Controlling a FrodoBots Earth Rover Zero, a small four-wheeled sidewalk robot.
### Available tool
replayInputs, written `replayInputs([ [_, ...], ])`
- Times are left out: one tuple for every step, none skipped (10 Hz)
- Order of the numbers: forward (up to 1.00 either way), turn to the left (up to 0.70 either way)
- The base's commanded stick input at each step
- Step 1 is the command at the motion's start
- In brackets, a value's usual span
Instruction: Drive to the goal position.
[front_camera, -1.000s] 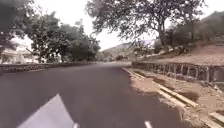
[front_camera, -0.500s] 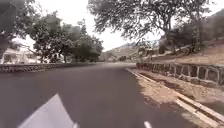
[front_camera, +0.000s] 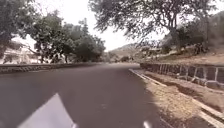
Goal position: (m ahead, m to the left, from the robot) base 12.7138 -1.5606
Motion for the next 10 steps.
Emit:
replayInputs([
  [1.0, -0.11],
  [1.0, -0.02],
  [1.0, 0.0],
  [1.0, 0.0],
  [1.0, -0.21],
  [1.0, -0.1],
  [1.0, -0.01],
  [1.0, -0.14],
  [1.0, -0.27],
  [1.0, -0.08],
])
